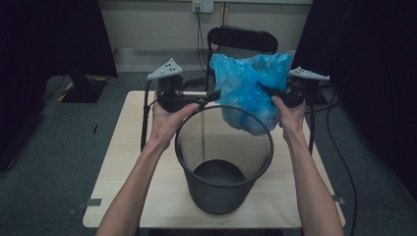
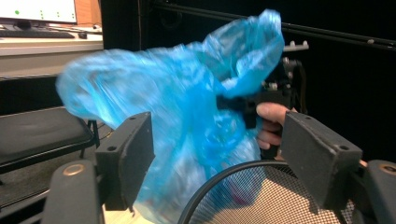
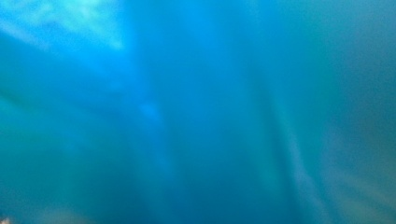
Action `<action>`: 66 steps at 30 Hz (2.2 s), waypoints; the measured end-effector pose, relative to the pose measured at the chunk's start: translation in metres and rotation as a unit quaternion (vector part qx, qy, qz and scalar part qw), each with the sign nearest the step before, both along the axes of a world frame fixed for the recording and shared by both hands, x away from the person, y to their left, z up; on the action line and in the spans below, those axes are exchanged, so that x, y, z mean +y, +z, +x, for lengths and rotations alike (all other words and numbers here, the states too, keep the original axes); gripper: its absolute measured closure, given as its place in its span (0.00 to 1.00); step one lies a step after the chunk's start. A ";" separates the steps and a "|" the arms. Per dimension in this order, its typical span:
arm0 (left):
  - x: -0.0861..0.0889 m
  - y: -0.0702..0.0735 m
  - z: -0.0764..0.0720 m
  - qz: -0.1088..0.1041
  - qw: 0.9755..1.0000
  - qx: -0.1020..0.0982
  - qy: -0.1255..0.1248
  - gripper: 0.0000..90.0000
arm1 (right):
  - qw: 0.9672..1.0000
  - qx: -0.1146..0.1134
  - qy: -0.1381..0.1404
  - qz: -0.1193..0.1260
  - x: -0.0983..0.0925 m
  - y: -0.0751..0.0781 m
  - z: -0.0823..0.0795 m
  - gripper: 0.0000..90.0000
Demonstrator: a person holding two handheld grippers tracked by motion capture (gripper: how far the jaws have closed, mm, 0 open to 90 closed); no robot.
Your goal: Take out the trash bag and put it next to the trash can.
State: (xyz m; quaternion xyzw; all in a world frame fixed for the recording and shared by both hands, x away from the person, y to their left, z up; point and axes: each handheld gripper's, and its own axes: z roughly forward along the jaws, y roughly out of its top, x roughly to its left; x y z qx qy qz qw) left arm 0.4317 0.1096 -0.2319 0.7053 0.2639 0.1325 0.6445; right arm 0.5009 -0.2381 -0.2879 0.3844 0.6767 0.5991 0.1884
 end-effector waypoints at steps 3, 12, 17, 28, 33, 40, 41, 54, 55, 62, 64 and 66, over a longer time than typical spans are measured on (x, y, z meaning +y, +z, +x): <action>0.008 -0.003 0.000 -0.003 1.000 0.003 0.004 0.25 | 1.000 0.008 -0.003 -0.005 -0.004 -0.013 -0.004 1.00; 0.030 -0.022 0.003 -0.004 1.000 0.021 0.021 0.23 | 0.999 0.031 -0.011 -0.009 -0.017 -0.057 -0.014 1.00; 0.047 -0.035 0.011 -0.009 0.998 0.039 0.046 0.22 | 0.998 0.039 -0.022 -0.037 -0.019 -0.075 -0.017 1.00; 0.065 -0.062 0.013 -0.006 0.996 0.057 0.063 0.19 | 0.995 0.077 -0.023 -0.056 -0.017 -0.125 -0.022 0.99; 0.074 -0.074 0.011 -0.010 0.996 0.060 0.061 0.18 | 0.994 0.088 -0.022 -0.061 -0.014 -0.141 -0.023 0.99; 0.083 -0.094 0.007 0.012 0.995 0.071 0.069 0.18 | 0.993 0.100 -0.040 -0.053 -0.019 -0.154 -0.023 0.99; 0.084 -0.098 0.006 0.017 0.995 0.073 0.072 0.18 | 0.993 0.100 -0.044 -0.052 -0.020 -0.153 -0.022 0.98; 0.076 -0.147 -0.002 0.067 0.992 0.097 0.054 0.21 | 0.994 0.084 -0.057 -0.028 -0.018 -0.114 -0.001 0.70; 0.077 -0.150 -0.004 0.070 0.991 0.099 0.053 0.23 | 0.994 0.088 -0.055 -0.029 -0.018 -0.115 -0.002 0.62; 0.079 -0.170 -0.017 0.084 0.989 0.111 0.052 0.24 | 0.992 0.107 -0.069 0.009 -0.029 -0.118 -0.021 0.24; 0.079 -0.177 -0.022 0.096 0.987 0.115 0.050 0.24 | 0.992 0.106 -0.069 0.018 -0.034 -0.116 -0.029 0.23; 0.078 -0.184 -0.027 0.115 0.985 0.121 0.047 0.24 | 0.992 0.101 -0.063 0.032 -0.040 -0.114 -0.037 0.22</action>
